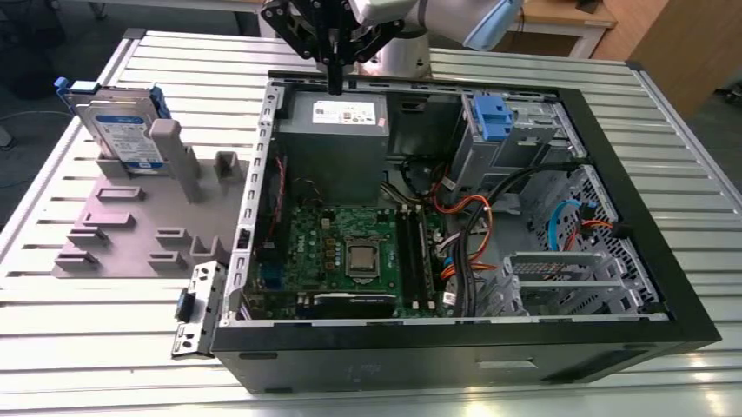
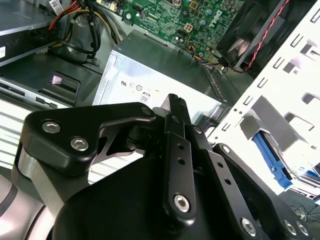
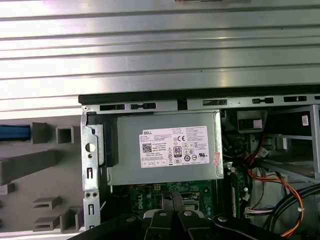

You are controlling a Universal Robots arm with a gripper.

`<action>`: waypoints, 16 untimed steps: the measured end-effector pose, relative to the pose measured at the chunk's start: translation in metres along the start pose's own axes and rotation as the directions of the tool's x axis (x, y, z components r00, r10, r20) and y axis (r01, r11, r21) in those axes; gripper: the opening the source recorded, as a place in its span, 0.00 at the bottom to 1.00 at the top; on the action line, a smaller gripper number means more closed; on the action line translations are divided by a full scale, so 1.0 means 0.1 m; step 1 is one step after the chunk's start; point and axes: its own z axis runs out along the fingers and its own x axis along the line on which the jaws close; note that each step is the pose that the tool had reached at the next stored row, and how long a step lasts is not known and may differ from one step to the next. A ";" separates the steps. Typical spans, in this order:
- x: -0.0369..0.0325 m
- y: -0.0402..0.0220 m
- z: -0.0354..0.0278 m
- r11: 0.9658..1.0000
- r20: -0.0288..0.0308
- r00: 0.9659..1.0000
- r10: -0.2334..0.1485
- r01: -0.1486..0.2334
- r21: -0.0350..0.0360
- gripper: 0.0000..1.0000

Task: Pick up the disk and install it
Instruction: 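Reach for the disk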

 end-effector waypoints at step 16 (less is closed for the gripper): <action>0.066 -0.006 -0.002 1.000 0.000 1.000 0.000 0.000 0.000 0.11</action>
